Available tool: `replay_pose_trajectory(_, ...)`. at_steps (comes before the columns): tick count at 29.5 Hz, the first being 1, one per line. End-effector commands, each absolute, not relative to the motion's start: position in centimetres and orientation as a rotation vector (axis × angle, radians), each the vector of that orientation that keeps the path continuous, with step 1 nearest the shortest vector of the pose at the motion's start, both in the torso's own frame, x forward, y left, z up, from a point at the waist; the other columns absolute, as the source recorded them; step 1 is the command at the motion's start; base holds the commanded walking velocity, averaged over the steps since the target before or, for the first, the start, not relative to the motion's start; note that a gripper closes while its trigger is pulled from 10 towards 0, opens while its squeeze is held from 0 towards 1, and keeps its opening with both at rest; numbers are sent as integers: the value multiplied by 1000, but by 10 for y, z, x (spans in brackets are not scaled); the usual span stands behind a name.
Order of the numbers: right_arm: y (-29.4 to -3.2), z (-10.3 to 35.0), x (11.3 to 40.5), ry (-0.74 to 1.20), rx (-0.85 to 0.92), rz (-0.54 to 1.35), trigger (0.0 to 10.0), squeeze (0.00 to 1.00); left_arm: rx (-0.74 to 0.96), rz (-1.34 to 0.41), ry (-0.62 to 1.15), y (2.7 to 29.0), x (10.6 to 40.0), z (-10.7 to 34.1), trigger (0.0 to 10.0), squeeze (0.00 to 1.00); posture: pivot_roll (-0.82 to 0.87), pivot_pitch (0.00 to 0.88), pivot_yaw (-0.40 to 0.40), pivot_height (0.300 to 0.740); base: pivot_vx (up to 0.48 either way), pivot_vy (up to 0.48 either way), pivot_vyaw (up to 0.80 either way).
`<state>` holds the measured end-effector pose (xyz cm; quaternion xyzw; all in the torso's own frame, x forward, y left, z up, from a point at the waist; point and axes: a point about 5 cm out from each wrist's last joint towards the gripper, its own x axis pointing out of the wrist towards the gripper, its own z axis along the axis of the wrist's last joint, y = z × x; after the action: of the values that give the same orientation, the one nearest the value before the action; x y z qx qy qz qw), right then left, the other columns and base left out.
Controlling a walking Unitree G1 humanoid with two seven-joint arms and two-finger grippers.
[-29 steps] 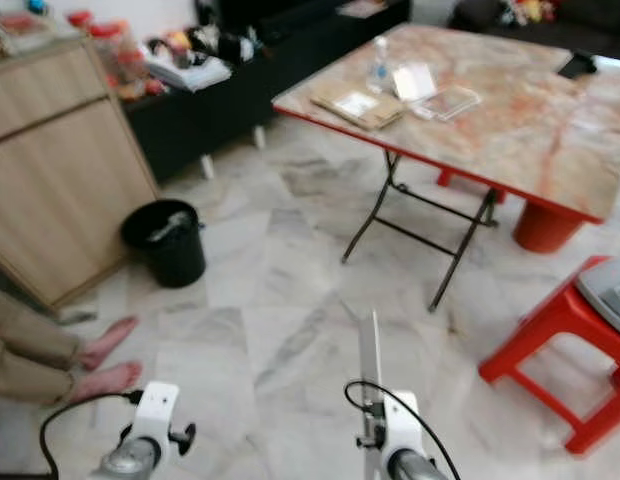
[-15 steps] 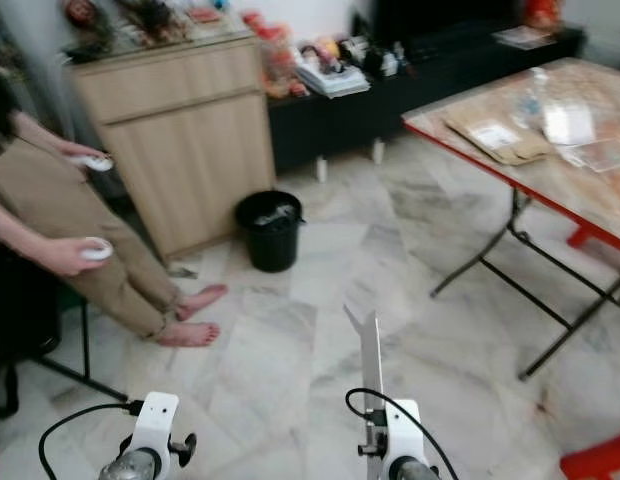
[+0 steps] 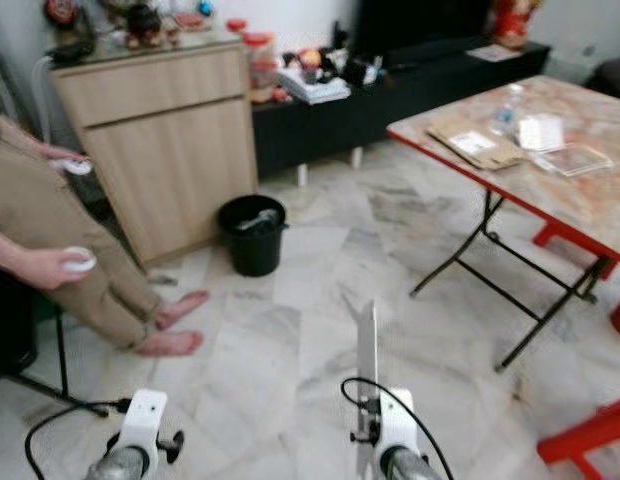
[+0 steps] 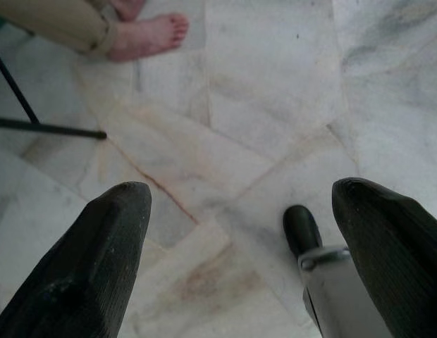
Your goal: Picking trash to rubbish bin
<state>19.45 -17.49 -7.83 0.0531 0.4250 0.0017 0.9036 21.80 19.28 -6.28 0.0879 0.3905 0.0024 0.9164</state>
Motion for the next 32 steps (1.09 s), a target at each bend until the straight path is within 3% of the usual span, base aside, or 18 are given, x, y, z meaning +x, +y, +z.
replay_pose_trajectory(1, -178, -77, 197, 870, 112, -17, 10000, 0, 184, 12, 804, 194, 218, -63, 10000, 0, -2, 46, 13, 740, 274, 0, 0)
replay_pose_trajectory(32, -175, -77, 198, 862, 134, -25, 10000, 0, 181, 30, 794, 199, 218, -62, 10000, 0, 39, 73, 20, 740, 291, 0, 0)
